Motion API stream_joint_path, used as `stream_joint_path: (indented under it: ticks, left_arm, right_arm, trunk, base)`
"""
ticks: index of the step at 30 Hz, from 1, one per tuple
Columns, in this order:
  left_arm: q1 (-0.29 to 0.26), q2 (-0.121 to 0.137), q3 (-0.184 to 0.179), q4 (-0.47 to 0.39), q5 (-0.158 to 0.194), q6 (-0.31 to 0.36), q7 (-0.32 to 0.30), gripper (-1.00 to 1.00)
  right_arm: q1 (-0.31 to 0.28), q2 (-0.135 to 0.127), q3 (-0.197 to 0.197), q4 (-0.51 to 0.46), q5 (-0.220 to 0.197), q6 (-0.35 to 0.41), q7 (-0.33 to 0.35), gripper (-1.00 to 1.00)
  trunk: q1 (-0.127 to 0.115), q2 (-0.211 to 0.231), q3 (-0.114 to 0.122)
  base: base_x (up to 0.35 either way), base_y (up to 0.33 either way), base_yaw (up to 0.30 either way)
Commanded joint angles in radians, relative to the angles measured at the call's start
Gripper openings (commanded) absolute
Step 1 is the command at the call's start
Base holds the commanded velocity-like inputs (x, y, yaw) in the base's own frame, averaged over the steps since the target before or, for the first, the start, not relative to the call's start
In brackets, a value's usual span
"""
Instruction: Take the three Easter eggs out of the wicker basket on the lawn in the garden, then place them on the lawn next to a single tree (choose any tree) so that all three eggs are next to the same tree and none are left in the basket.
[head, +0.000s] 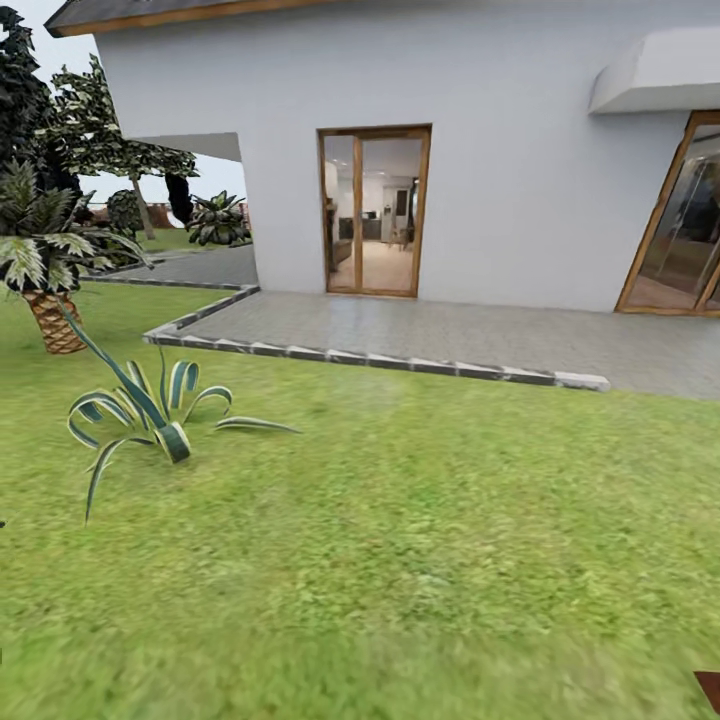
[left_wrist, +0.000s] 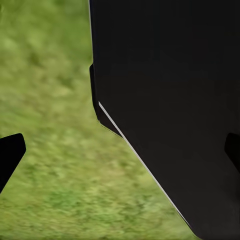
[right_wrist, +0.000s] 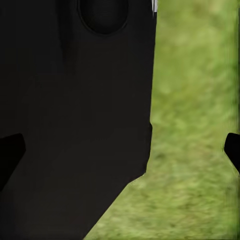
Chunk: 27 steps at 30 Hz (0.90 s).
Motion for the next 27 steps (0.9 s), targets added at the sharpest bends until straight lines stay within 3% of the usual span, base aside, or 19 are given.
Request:
stream_joint_path:
  ticks: [1, 15, 27]
  left_arm:
    - [0.001, 0.000, 0.000, -0.002, -0.001, 0.000, 0.000, 1.00]
    - [0.001, 0.000, 0.000, -0.002, -0.001, 0.000, 0.000, 1.00]
    - [0.001, 0.000, 0.000, -0.002, -0.001, 0.000, 0.000, 1.00]
  right_arm:
    - [-0.001, 0.000, 0.001, 0.002, 0.000, 0.000, 0.000, 1.00]
    - [-0.001, 0.000, 0.000, 0.002, 0.000, 0.000, 0.000, 1.00]
    - [-0.001, -0.001, 0.001, 0.002, 0.001, 0.001, 0.000, 1.00]
  trunk:
    - [0.001, 0.000, -0.001]
    - [0.001, 0.000, -0.001]
    - [0.001, 0.000, -0.001]
  base:
    - [0.327, 0.000, 0.234]
    - [0.327, 0.000, 0.248]
    - [0.327, 0.000, 0.024]
